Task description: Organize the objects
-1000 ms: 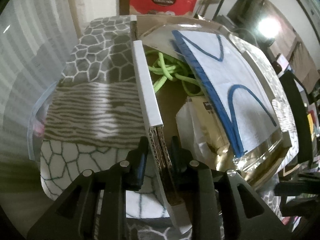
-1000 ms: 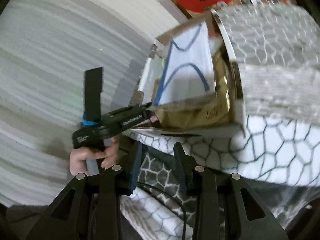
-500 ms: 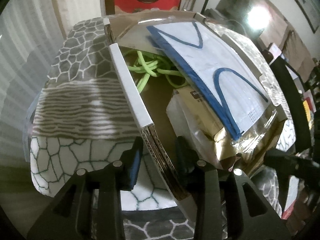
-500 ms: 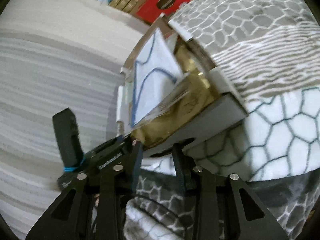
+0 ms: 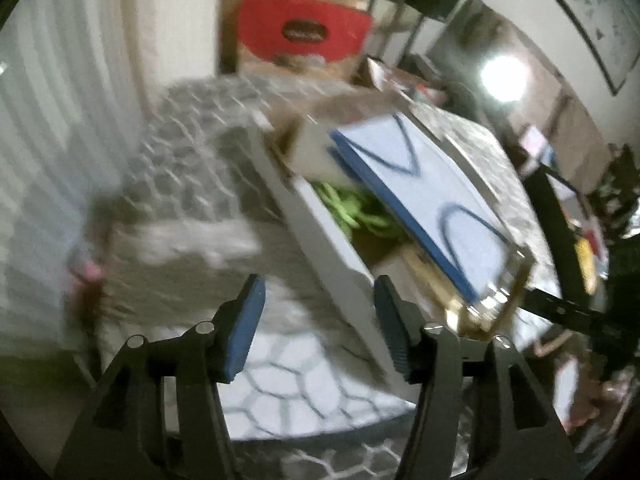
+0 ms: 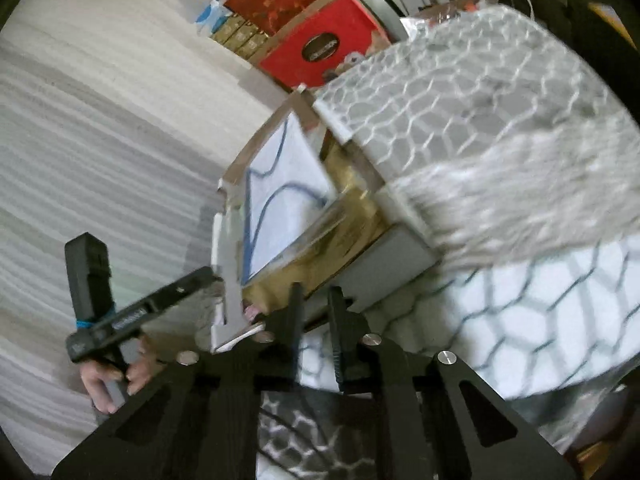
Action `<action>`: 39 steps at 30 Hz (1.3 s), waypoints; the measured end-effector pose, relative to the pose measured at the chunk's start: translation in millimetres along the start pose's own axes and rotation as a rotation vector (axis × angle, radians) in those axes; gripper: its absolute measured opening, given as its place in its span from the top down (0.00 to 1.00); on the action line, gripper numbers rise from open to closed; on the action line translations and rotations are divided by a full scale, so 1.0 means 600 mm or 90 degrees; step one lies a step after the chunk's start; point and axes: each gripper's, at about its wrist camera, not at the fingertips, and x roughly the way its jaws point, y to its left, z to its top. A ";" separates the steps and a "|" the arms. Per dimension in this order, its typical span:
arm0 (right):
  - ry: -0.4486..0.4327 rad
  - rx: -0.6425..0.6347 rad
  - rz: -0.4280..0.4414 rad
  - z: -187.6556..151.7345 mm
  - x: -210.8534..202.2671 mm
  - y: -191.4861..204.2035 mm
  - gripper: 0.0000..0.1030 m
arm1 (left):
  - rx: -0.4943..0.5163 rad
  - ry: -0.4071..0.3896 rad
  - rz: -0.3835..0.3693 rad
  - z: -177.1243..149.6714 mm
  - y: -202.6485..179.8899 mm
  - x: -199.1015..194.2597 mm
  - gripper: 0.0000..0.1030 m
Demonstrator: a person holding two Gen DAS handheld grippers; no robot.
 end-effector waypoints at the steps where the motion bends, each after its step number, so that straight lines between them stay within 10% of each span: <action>1: 0.012 0.003 0.002 0.010 0.001 -0.008 0.88 | 0.000 -0.004 -0.002 0.007 0.002 -0.003 0.49; 12: 0.010 0.014 0.009 0.002 -0.021 -0.022 0.87 | -0.009 -0.045 0.022 0.142 0.074 0.028 0.49; 17: 0.020 0.035 0.027 -0.010 -0.007 -0.020 0.67 | 0.004 -0.024 0.024 0.187 0.088 0.094 0.49; 30: 0.042 0.063 0.059 -0.020 0.015 -0.025 0.64 | 0.049 0.000 -0.064 0.216 0.065 0.154 0.46; 39: 0.032 0.055 0.034 -0.005 0.001 -0.027 0.65 | 0.027 0.032 -0.065 0.188 0.061 0.156 0.65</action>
